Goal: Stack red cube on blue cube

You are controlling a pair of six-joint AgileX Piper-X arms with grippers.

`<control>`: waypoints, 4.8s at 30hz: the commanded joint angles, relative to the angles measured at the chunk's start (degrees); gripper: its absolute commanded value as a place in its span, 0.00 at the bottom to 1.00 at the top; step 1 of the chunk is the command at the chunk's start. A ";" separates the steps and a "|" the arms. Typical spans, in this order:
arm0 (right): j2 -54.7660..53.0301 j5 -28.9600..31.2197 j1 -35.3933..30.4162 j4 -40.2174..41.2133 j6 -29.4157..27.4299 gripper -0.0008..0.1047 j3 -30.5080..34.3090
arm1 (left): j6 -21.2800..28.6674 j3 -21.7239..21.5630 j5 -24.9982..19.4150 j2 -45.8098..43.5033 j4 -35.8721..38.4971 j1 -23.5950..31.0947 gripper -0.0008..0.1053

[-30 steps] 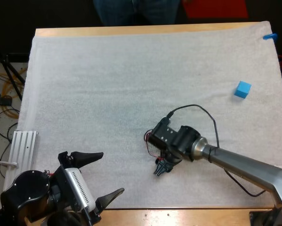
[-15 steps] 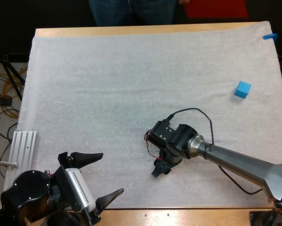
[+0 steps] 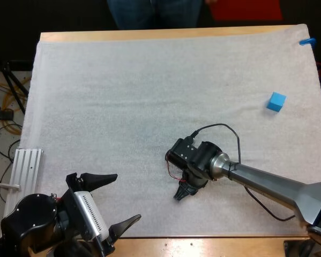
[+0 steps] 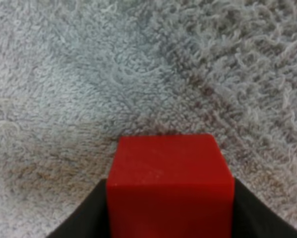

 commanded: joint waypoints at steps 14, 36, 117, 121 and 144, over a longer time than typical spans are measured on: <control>-9.04 5.20 -10.17 10.26 -1.96 0.24 -10.95 | 0.37 -0.28 0.24 0.13 -0.66 -0.21 0.83; -1.93 10.49 -43.59 9.05 -7.05 0.24 -21.07 | 0.37 -0.28 0.24 0.13 -4.57 -0.21 0.83; -28.32 4.09 -49.39 4.59 -5.46 0.60 -15.43 | 3.80 -0.28 -0.70 8.95 -20.45 40.98 0.83; -34.28 4.53 -49.39 4.42 -5.60 0.60 -10.07 | 3.80 -0.28 -0.70 8.64 -18.95 41.18 0.83; -79.65 7.37 -49.39 5.87 -1.26 0.60 16.83 | 4.27 -0.13 4.79 -8.20 -12.11 40.78 0.83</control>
